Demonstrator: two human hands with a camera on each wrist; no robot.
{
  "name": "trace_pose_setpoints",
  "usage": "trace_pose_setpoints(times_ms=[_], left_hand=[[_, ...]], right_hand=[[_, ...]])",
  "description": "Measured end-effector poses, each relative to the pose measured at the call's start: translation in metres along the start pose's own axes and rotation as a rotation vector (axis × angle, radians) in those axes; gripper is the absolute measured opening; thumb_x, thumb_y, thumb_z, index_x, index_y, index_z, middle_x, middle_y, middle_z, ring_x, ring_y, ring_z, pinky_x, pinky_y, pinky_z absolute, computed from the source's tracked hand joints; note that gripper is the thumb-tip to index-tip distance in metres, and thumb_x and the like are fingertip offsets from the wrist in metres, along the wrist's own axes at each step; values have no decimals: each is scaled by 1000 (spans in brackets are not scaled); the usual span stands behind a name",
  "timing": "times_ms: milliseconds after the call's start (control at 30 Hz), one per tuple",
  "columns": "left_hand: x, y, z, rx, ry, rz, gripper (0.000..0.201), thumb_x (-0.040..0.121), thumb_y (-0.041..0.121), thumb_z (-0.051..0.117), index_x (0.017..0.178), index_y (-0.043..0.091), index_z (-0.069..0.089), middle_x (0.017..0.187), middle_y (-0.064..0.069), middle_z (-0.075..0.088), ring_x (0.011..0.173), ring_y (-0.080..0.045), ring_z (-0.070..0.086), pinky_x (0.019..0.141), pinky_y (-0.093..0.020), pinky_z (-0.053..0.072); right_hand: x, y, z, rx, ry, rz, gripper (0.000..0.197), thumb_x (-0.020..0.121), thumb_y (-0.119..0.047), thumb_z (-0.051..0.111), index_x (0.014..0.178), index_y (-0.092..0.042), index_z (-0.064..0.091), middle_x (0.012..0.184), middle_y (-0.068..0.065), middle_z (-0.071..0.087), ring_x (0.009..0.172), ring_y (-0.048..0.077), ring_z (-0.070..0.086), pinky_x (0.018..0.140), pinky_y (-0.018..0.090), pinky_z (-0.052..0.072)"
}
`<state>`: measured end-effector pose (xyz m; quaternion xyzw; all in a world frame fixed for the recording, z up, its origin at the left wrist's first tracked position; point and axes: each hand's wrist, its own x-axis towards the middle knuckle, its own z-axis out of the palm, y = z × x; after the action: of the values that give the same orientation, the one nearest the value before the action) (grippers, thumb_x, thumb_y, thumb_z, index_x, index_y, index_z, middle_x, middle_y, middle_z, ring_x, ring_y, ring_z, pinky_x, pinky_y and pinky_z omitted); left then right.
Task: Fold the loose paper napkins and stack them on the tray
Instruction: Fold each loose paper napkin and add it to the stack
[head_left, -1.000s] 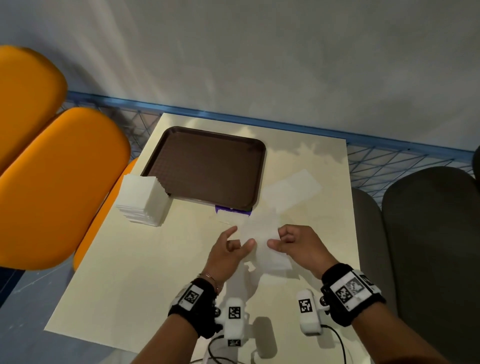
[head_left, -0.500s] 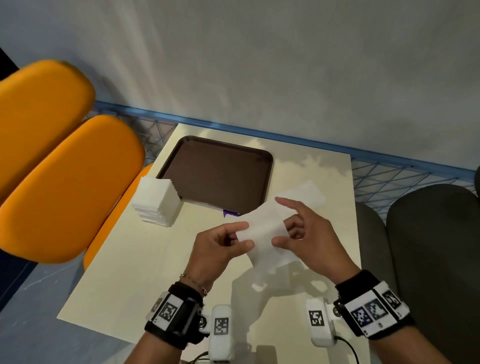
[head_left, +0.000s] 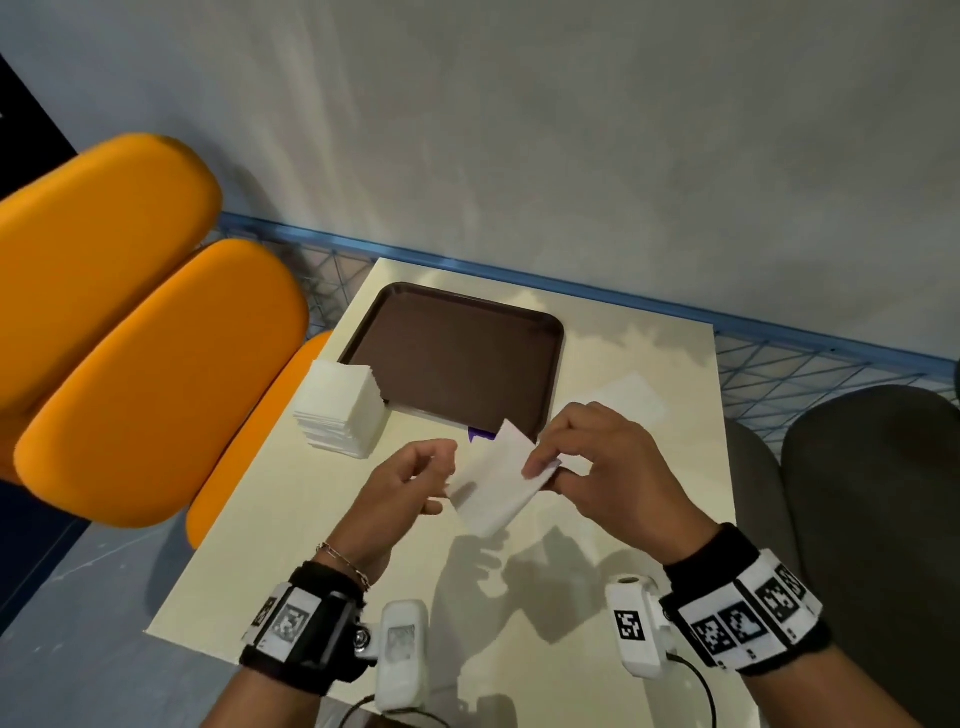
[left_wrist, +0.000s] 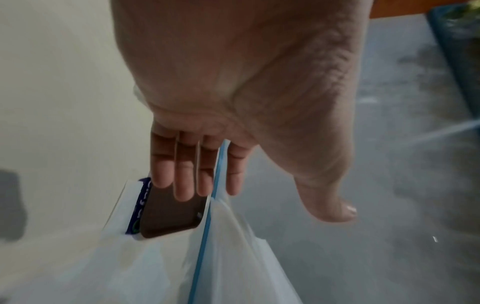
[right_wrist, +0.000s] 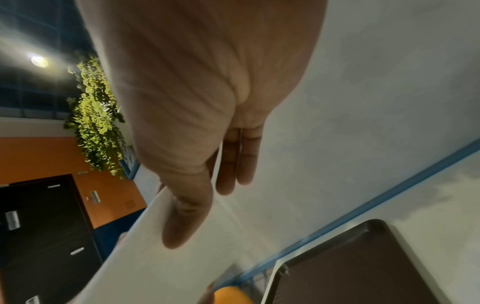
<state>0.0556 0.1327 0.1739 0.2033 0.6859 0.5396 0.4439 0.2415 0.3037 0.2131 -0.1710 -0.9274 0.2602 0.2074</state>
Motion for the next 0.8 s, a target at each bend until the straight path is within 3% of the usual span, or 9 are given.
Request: trace_pose_setpoints(times_ms=[33, 100, 167, 300, 467, 567, 700, 733, 800], left_hand=[[1, 2, -5, -26, -34, -54, 69, 78, 84, 61, 124, 33, 71, 118, 10, 73, 109, -15, 68, 95, -34, 57], [0, 7, -11, -125, -152, -139, 70, 85, 76, 58, 134, 27, 65, 129, 3, 72, 118, -20, 68, 104, -41, 54], [-4, 14, -16, -233, -241, -173, 58, 89, 57, 67, 133, 20, 66, 122, -4, 75, 108, -23, 71, 96, -41, 55], [-9, 24, -30, -349, -266, -171, 32, 90, 27, 72, 119, 13, 68, 109, -15, 77, 92, -25, 74, 80, -36, 61], [-7, 31, -54, -272, -240, -119, 22, 82, 30, 76, 89, 8, 75, 95, -17, 75, 84, -27, 72, 69, -31, 57], [-4, 38, -68, -226, -181, -28, 28, 76, 30, 81, 87, 4, 80, 100, -20, 77, 87, -31, 72, 71, -34, 58], [-3, 45, -84, -105, -83, 176, 17, 76, 24, 85, 87, 11, 85, 99, -10, 80, 90, -29, 75, 79, -40, 61], [-4, 46, -87, -72, -70, 231, 15, 76, 23, 87, 86, 13, 85, 99, -7, 80, 92, -30, 75, 82, -43, 62], [-6, 47, -93, -21, -63, 305, 16, 73, 24, 89, 86, 17, 86, 98, -5, 80, 93, -28, 75, 84, -49, 63]], right_hand=[[3, -7, -1, 11, -1, -34, 29, 76, -9, 93, 86, -34, 80, 92, -14, 65, 87, 10, 59, 75, 26, 50], [7, -21, -2, 68, -22, -71, 34, 76, -2, 91, 86, -33, 81, 91, -15, 67, 89, 12, 60, 75, 27, 49], [11, -33, -1, 123, -56, -75, 40, 74, 5, 88, 85, -33, 82, 91, -17, 69, 92, 13, 61, 77, 27, 50], [18, -48, 4, 102, -69, -85, 38, 74, 3, 90, 85, -33, 84, 91, -21, 72, 94, 10, 59, 76, 25, 51], [26, -64, 11, 122, -13, -82, 37, 74, 4, 88, 84, -31, 83, 92, -21, 73, 91, 12, 61, 75, 23, 51], [32, -75, 14, 198, -40, -25, 31, 75, -10, 95, 95, -32, 83, 103, -17, 72, 98, 14, 67, 83, 33, 53], [39, -93, 5, 366, -282, 233, 80, 61, -34, 104, 130, -44, 65, 122, -21, 72, 118, 8, 66, 100, 23, 49], [42, -97, 7, 417, -259, 282, 83, 62, -34, 103, 133, -43, 62, 121, -20, 73, 117, 7, 67, 102, 24, 49], [51, -104, 20, 496, -91, 350, 62, 73, -29, 97, 126, -37, 68, 109, -13, 78, 105, 10, 73, 100, 33, 54]])
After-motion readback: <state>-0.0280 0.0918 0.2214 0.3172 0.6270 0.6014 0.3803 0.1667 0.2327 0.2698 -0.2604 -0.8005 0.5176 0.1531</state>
